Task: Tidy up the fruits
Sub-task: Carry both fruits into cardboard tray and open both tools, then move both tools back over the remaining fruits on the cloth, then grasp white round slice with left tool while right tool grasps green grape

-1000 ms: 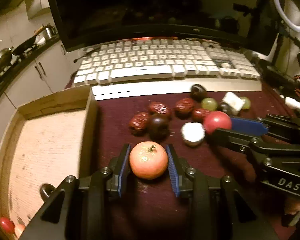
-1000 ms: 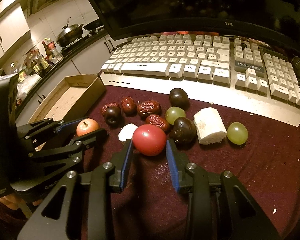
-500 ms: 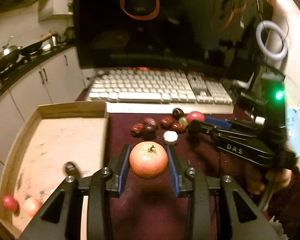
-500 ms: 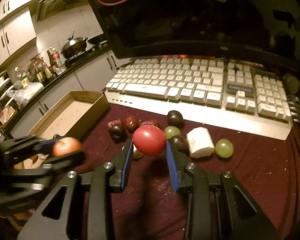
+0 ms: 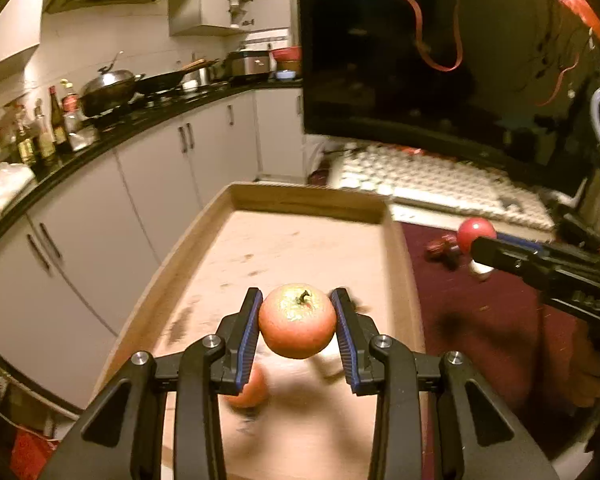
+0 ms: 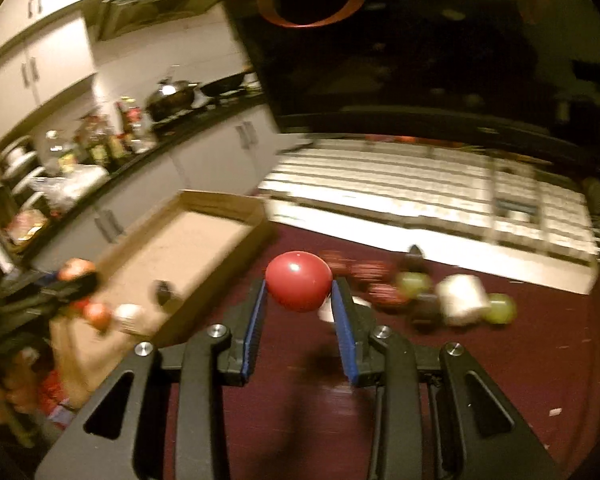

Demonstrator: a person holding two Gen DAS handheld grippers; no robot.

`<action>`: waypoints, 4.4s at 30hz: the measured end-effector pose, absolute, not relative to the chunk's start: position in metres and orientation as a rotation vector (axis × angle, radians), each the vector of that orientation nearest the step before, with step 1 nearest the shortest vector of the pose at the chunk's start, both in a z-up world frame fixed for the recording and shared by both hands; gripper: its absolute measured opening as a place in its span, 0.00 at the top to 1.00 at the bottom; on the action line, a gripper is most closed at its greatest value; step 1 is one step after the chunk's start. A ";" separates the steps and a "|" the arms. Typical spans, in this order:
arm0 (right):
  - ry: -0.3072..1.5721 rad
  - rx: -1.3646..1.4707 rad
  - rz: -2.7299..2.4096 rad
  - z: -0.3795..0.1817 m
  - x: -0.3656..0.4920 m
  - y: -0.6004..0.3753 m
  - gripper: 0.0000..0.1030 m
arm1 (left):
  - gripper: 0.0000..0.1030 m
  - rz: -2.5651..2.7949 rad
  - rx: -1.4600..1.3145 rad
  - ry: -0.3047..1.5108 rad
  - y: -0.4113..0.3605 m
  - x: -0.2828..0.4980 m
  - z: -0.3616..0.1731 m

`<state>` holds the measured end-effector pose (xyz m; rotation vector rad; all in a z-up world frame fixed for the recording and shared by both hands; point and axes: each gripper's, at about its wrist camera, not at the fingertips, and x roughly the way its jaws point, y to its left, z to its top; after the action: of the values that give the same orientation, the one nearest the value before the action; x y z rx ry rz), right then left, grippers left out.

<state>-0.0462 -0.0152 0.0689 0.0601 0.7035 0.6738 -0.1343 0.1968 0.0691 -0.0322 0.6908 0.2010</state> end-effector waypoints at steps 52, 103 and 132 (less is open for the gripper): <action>0.661 0.078 0.623 0.078 -0.069 -0.011 0.49 | 0.19 0.376 0.171 0.690 0.141 -0.118 0.078; 0.703 0.257 0.372 0.060 -0.033 -0.104 0.48 | 0.17 0.064 0.139 0.915 0.049 -0.064 0.027; 0.888 -0.042 0.377 0.045 0.023 -0.120 0.48 | 0.17 0.058 0.116 0.921 0.063 -0.039 0.028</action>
<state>0.0231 -0.1198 0.0450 -0.0423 0.8877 0.3773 -0.0390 0.0633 0.0280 0.1160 0.9213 0.0582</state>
